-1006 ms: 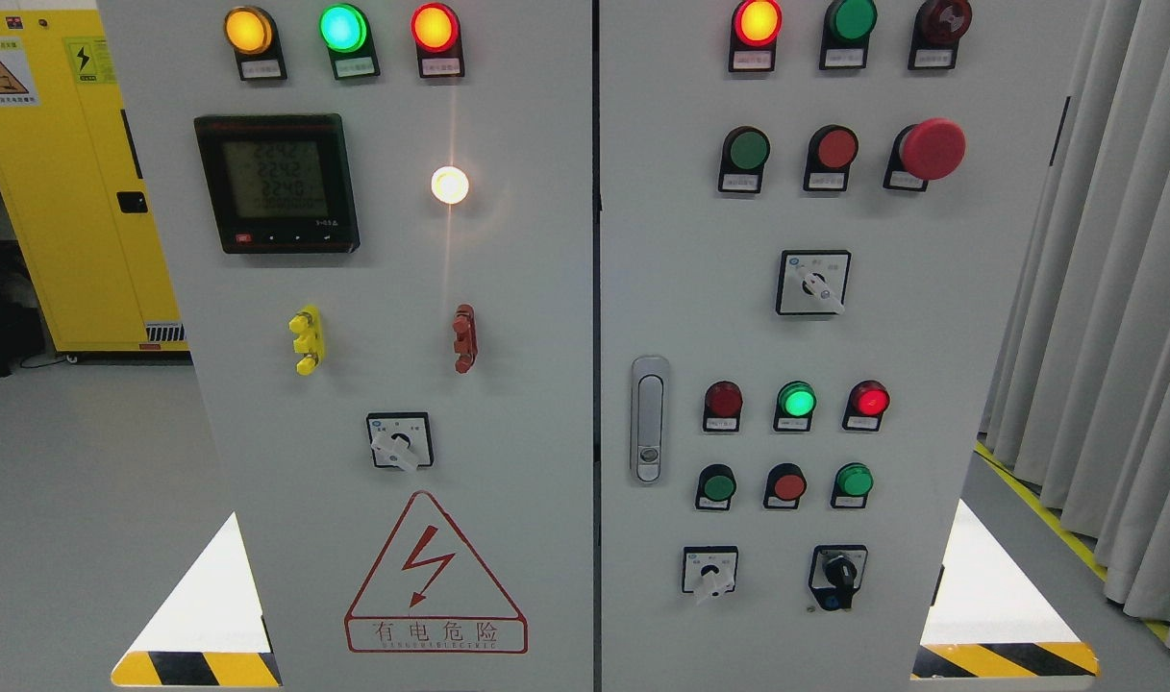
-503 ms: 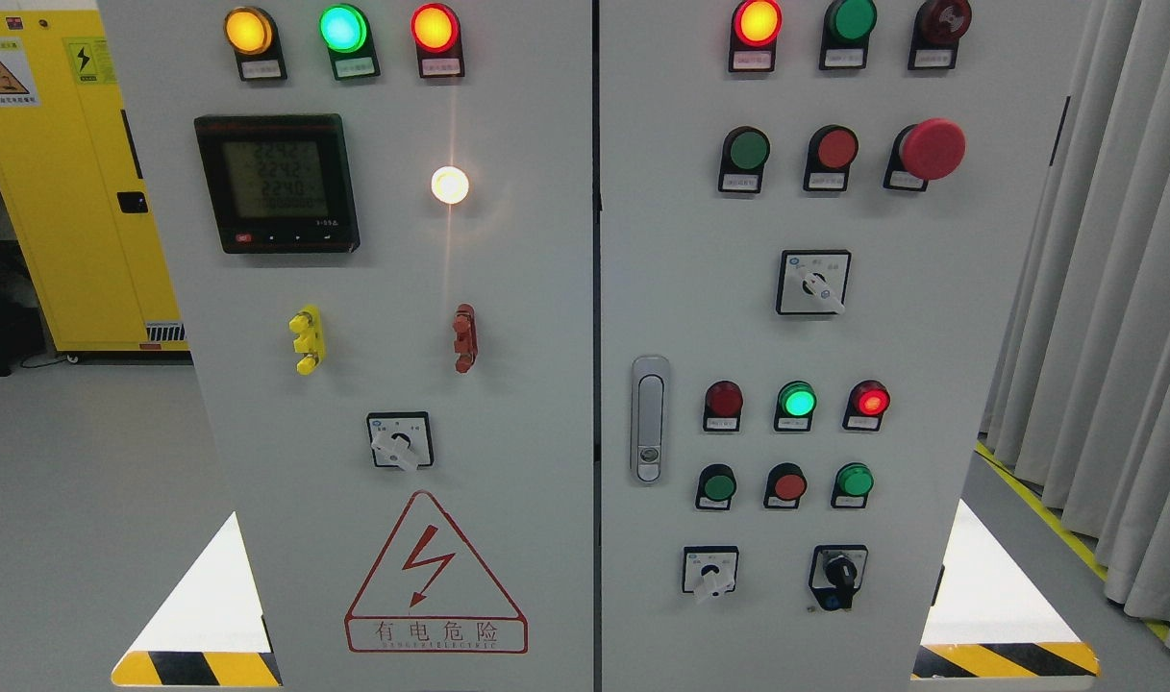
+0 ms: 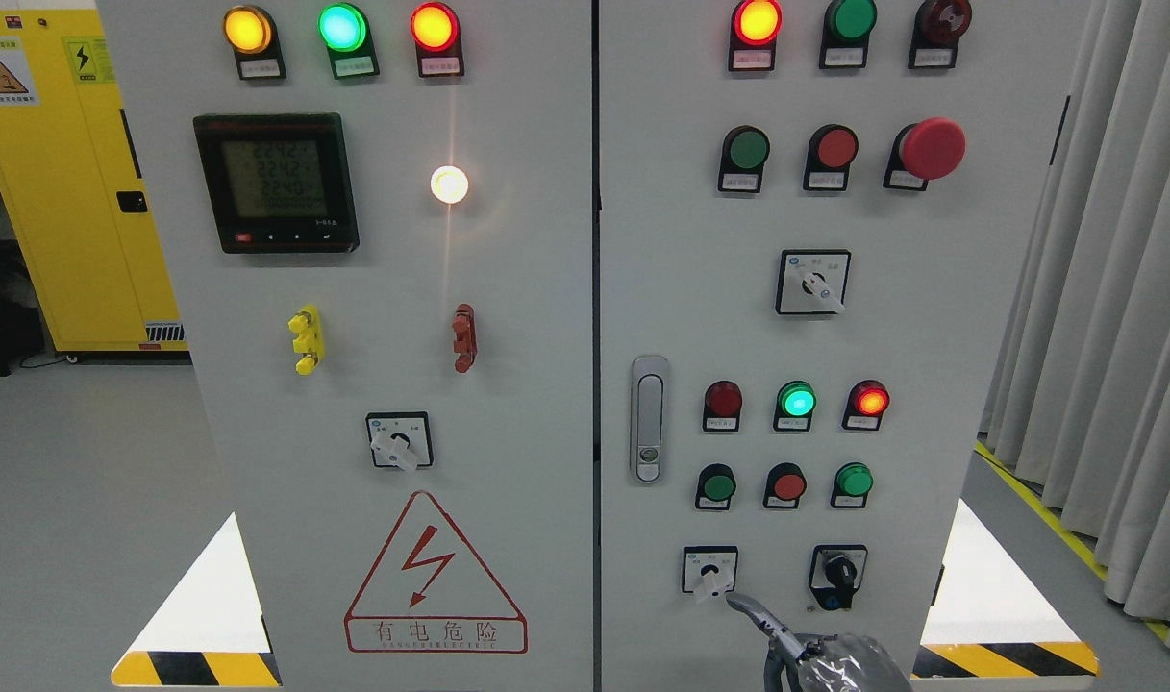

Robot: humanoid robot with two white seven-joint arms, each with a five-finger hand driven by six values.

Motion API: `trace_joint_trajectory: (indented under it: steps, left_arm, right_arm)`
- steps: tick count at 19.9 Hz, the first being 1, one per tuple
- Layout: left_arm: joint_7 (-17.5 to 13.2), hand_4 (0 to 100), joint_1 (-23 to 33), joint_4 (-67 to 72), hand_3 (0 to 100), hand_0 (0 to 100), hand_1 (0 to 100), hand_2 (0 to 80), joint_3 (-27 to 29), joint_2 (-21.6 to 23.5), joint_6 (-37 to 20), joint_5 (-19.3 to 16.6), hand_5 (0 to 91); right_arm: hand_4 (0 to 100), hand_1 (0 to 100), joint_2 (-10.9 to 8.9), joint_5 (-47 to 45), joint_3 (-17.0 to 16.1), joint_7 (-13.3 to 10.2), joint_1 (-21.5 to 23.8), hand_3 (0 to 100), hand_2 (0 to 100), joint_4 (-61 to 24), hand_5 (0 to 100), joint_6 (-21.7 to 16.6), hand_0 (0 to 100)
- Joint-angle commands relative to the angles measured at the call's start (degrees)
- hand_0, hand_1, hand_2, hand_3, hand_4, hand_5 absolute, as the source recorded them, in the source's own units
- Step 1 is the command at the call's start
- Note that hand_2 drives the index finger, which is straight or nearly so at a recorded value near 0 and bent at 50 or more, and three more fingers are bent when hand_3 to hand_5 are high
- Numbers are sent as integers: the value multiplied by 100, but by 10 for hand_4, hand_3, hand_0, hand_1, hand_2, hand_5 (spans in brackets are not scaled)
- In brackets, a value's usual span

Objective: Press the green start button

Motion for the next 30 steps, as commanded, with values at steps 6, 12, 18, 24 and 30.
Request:
trace_joint_trajectory:
  steps: [6,12,18,24,30]
  left_arm:
    - [4,0,-149,-150,0,120,556,0,-1,0,2,0,0]
    - [4,0,-149,-150,0,120,556,0,-1,0,2,0,0]
    - [4,0,-149,-150,0,120,556,0,-1,-9,2,0,0]
    - [4,0,-149,-150,0,120,556,0,-1,-9,2,0,0]
    - [4,0,-149,-150,0,120,556,0,-1,0,2,0,0]
  right_arm:
    - [810,704,-16,514,17,47,-641,725,0,-119,862,239,364]
    - [813,704,-7,523,158,47,-843,723,0,162,864,248,364]
    - [809,702,2,523,149,47,-861,722,0,425,864,266,370]
    - [807,699,2,497,149,55,-948,729,0,505,862,424,377]
    - [813,696,2,470,149,64,-1010,771,0,549,867,503,384]
